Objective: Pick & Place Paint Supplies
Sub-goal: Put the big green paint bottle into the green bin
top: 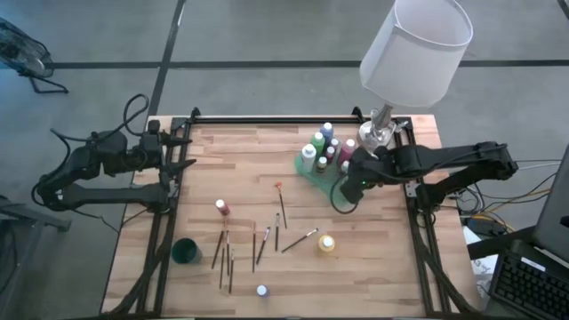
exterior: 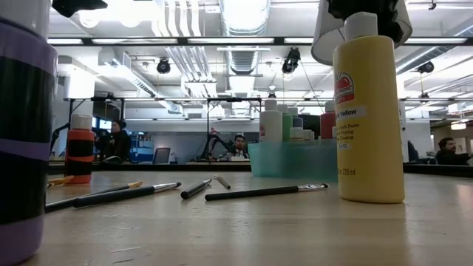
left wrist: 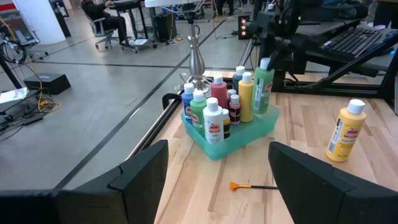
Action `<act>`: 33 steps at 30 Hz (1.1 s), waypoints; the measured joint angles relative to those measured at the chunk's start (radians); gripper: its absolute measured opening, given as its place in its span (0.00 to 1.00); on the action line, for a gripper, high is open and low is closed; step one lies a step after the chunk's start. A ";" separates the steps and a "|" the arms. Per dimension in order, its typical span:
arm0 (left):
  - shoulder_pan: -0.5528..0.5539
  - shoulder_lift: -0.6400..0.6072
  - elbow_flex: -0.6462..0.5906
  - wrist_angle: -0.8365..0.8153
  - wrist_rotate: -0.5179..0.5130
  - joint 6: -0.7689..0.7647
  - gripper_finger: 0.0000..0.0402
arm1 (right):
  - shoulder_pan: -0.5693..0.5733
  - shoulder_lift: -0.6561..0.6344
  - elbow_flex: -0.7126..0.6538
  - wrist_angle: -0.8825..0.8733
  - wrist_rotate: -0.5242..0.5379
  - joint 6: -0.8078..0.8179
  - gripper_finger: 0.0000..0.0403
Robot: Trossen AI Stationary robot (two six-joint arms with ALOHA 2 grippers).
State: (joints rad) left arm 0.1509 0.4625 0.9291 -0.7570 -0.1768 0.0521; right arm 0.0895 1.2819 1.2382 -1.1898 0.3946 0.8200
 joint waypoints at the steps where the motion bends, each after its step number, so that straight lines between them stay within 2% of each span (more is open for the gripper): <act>1: 0.000 0.000 0.000 0.000 0.000 0.000 0.70 | 0.000 -0.001 -0.018 0.018 0.000 0.000 0.28; 16: 0.000 0.000 0.000 0.000 0.000 0.000 0.70 | -0.001 -0.067 -0.282 0.246 -0.027 0.072 0.28; 22: 0.000 0.000 0.000 0.000 0.000 0.000 0.70 | -0.001 -0.097 -0.306 0.254 -0.007 0.067 0.31; 28: 0.000 0.000 0.000 0.000 0.000 0.000 0.70 | -0.002 -0.096 -0.307 0.250 0.003 0.048 0.29; 33: 0.000 0.000 0.000 0.000 0.000 0.000 0.70 | -0.003 -0.095 -0.307 0.252 0.002 0.045 0.38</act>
State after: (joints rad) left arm 0.1510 0.4625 0.9291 -0.7570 -0.1768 0.0521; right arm 0.0868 1.1866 0.9310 -0.9379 0.3962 0.8654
